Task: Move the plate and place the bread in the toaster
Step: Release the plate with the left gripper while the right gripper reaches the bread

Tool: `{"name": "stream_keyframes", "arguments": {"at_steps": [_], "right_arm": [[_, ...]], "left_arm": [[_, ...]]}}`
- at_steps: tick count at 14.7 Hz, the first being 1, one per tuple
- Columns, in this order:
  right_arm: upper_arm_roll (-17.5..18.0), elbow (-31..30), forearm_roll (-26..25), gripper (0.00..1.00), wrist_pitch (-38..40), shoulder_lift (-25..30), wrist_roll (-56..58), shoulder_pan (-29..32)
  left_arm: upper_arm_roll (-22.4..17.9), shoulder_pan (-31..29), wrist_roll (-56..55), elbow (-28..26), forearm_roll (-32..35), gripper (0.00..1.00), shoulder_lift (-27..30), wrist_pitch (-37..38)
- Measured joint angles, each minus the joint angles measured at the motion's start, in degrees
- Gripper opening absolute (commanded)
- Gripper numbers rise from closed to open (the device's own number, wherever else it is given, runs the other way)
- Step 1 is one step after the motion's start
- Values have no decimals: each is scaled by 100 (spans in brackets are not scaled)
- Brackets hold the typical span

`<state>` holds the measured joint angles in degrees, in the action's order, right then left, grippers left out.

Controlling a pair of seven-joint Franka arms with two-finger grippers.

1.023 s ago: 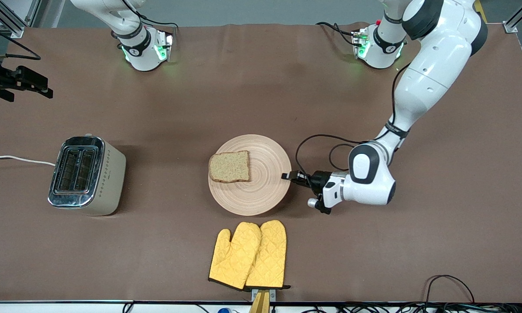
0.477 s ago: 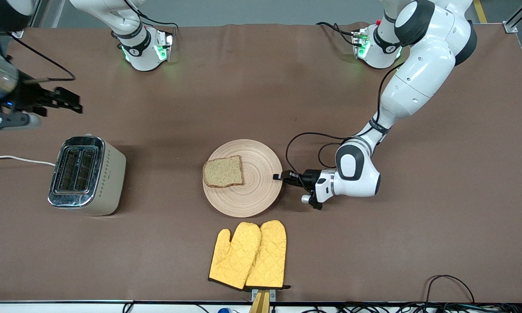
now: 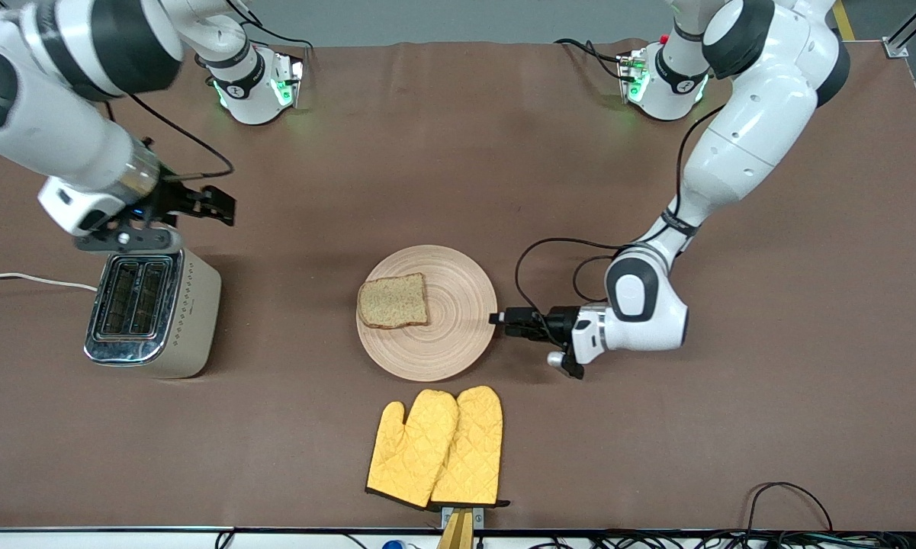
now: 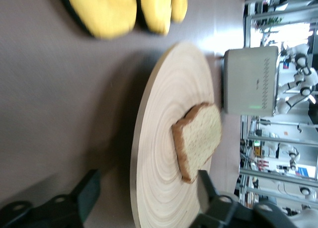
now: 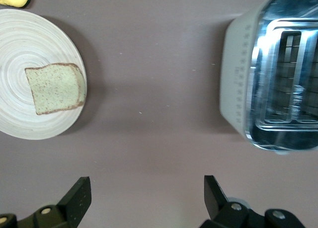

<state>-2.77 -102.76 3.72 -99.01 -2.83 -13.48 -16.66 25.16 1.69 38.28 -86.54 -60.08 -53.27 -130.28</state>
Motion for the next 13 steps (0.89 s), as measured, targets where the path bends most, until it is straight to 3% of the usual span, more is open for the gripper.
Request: {"name": "stream_keyframes", "arguments": {"at_steps": [3,8,13], "right_arm": [[-3,-49,52,100,-520,-588,-351,-196],[-2,-36,406,100,-1652,-1645,-729,-507],[-2,-6,746,100,-2245,-2182,-939,-863]], "left_arm": [[-1,-366,-116,-133,230,100,475,65],[6,-892,-1924,-29,2503,100,1288,779],[29,-913,-3868,40,3592,100,2173,1359]]}}
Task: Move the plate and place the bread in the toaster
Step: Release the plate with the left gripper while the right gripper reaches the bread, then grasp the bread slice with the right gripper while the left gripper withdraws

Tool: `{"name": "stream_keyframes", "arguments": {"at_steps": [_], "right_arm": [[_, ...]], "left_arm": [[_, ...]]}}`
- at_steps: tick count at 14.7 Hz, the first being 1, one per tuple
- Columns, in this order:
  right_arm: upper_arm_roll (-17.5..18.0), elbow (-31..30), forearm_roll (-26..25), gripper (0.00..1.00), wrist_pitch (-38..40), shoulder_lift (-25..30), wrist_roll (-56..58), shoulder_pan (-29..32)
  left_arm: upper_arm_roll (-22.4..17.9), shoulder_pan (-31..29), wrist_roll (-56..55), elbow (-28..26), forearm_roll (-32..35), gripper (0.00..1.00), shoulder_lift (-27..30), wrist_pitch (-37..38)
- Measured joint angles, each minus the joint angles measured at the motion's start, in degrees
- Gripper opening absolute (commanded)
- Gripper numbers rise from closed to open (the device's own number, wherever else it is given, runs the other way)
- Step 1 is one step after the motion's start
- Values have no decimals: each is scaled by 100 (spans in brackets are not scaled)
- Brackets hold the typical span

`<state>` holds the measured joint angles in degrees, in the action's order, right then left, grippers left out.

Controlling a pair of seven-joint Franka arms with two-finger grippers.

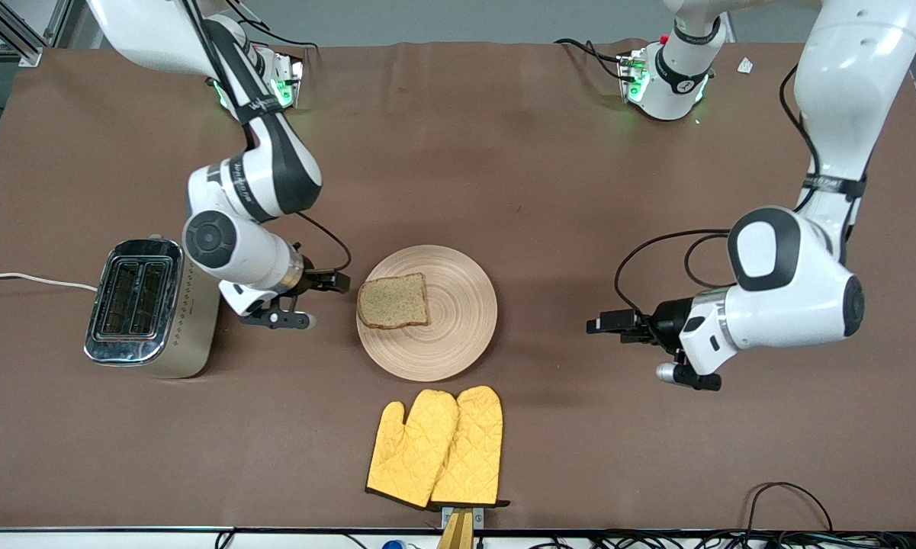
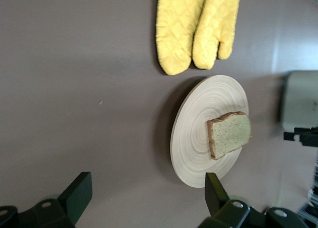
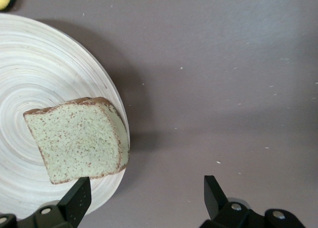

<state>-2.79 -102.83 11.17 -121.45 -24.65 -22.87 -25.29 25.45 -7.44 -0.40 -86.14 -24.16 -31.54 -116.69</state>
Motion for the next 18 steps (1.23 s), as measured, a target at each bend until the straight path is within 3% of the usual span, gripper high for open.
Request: {"name": "stream_keyframes", "arguments": {"at_steps": [3,5,7,9,12,17,18], "right_arm": [[1,101,8,96,-193,-390,-144,-182],[0,188,9,90,-320,-551,-182,-229],[-4,217,10,76,-446,-644,-185,-231],[-6,268,13,64,-470,-709,-187,-233],[-4,296,151,56,-551,-826,-188,-266],[-4,354,358,54,-621,-917,-208,-361],[-4,355,360,48,-627,-928,-244,-380]], "left_arm": [[31,27,-940,60,975,100,567,530],[28,7,-1127,280,1699,100,901,1267],[-2,-34,-1192,630,2185,100,1144,2020],[-37,-55,-1197,814,2629,100,1422,2319],[-53,-65,-1197,837,3400,100,1810,2565],[-426,-82,-1196,847,3600,100,2135,2704],[-478,-119,-1196,848,3557,100,2236,2802]]}}
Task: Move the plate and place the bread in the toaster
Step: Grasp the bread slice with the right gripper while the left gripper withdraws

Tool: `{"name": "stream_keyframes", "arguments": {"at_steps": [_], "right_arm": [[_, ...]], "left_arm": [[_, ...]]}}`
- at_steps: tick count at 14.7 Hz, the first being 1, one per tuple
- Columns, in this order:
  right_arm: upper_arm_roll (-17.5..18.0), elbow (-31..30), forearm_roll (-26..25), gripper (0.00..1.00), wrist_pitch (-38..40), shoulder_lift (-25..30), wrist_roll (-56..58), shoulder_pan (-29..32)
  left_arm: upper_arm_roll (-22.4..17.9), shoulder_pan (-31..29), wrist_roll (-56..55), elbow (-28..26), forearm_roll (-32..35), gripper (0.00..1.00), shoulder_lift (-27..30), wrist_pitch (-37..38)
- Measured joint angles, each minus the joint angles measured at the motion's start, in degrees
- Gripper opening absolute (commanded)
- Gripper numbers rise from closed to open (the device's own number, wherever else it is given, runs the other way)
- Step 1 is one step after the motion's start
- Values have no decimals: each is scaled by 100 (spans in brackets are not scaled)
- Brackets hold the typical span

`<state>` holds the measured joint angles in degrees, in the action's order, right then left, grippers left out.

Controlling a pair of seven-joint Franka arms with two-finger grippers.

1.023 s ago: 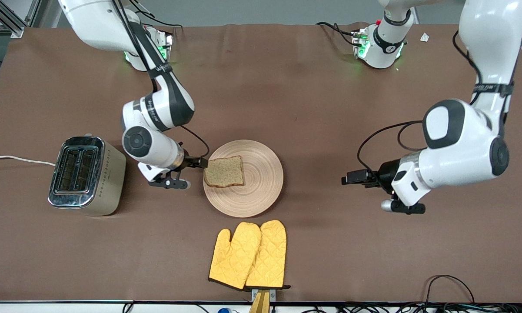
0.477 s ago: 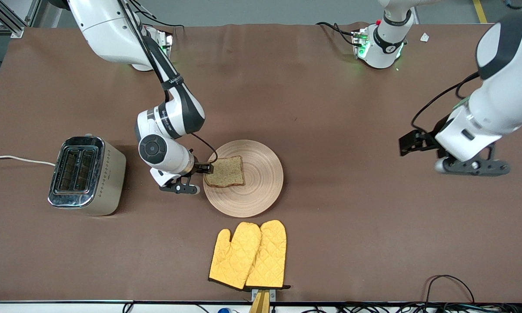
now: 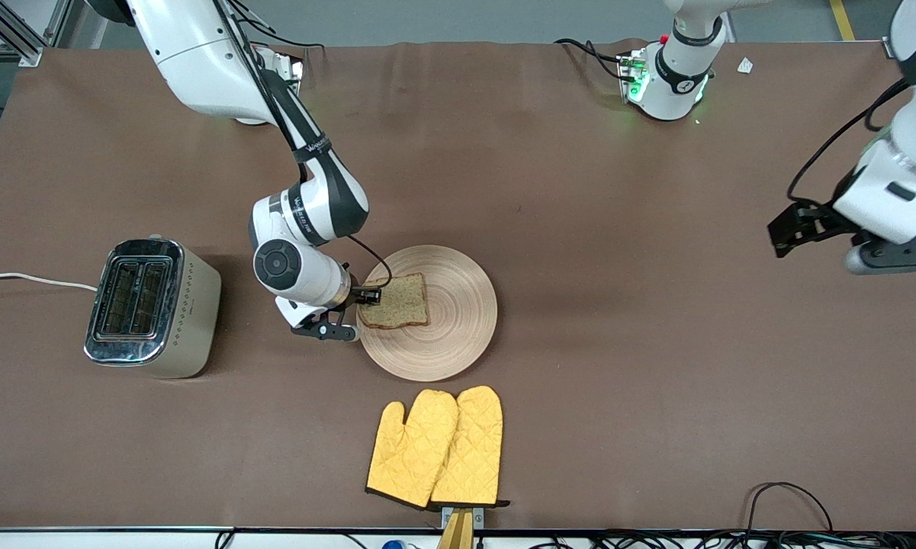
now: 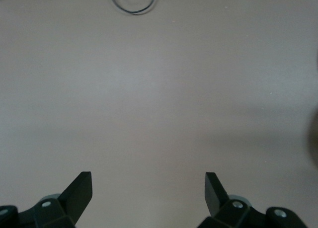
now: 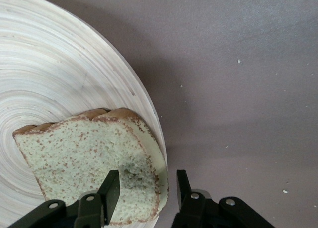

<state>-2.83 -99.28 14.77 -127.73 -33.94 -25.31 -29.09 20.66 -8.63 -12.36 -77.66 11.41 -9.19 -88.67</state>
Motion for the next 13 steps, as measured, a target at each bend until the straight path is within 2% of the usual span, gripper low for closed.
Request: {"name": "stream_keyframes", "arguments": {"at_steps": [3,9,11,13], "right_arm": [[0,22,3,41,-46,-56,-38,-18],[-21,52,4,8,-38,-83,-60,-18],[-18,54,5,2,-39,-83,-60,-18],[-15,59,6,0,-38,-83,-80,-20]], "left_arm": [[-19,-76,2,0,-83,100,183,299],[10,-42,2,-23,-159,100,197,538],[-23,-17,14,-29,-333,100,286,593],[-388,308,41,-79,-427,100,434,657]]}}
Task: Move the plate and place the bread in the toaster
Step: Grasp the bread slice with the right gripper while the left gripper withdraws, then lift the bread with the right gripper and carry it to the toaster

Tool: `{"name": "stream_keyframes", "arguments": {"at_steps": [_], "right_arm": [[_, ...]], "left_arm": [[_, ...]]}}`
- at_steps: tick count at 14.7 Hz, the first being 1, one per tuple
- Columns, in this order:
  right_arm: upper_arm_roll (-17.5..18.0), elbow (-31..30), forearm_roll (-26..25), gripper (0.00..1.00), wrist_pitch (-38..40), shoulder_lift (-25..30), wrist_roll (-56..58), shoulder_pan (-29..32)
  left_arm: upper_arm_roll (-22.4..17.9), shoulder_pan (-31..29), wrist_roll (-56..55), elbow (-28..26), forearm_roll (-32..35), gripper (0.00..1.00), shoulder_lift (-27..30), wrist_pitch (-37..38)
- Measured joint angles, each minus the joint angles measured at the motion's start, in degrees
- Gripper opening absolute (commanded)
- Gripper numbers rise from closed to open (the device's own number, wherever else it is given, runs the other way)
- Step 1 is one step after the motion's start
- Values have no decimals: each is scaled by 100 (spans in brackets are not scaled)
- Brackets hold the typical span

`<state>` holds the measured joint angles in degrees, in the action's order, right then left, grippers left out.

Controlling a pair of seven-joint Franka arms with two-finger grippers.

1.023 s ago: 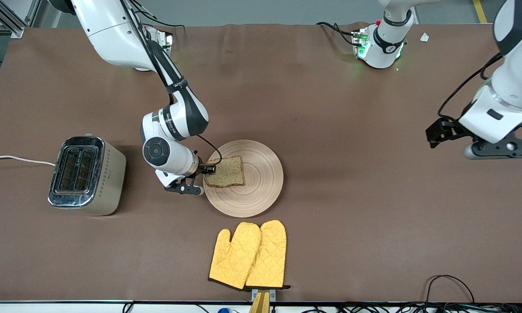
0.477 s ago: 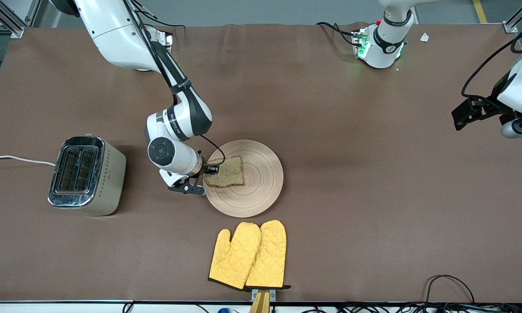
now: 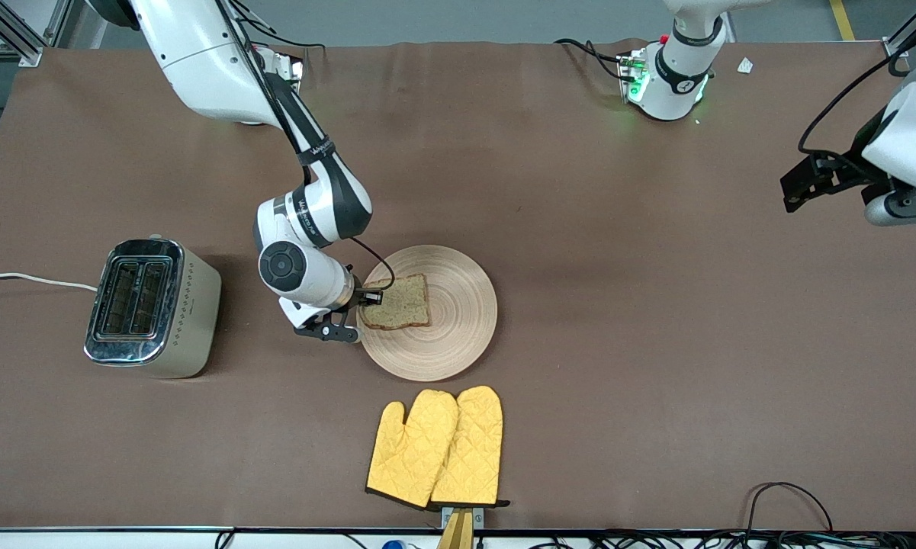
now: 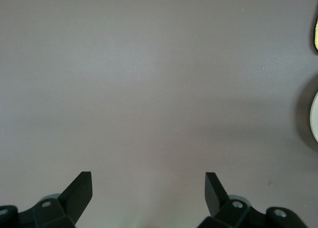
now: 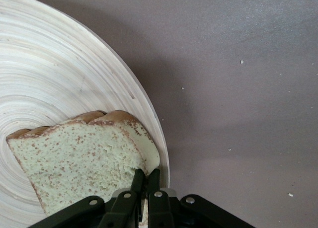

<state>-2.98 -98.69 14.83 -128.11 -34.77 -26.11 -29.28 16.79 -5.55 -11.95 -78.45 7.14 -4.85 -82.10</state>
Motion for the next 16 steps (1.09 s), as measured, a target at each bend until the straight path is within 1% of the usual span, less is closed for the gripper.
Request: {"name": "stream_keyframes", "arguments": {"at_steps": [2,3,4,6,7,10,12,14,16], "right_arm": [[0,6,0,0,5,0,-62,-12],[-3,24,-2,0,28,-1,-65,-49],[-17,69,-5,0,120,-1,-80,-113],[-125,315,-93,0,570,1,-122,-222],[-180,516,-262,0,897,10,-158,-240],[-259,981,-1075,0,1755,227,-388,-239],[-288,1134,-1412,0,2273,447,-512,-238],[-358,1252,-1521,0,2655,578,-600,-234],[-533,1411,-1577,0,3055,609,-699,-229]], "left_arm": [[-651,561,50,-110,-69,100,142,27],[-857,712,61,-188,-130,100,204,29],[-976,770,69,-266,-191,100,260,29],[-1069,774,79,-378,-233,100,328,29],[-1082,772,80,-401,-234,100,337,29],[-1084,771,80,-428,-234,100,336,29],[-1084,771,80,-431,-234,100,336,29],[-1084,771,80,-432,-234,100,336,29],[-1085,770,80,-434,-234,100,336,29]]}}
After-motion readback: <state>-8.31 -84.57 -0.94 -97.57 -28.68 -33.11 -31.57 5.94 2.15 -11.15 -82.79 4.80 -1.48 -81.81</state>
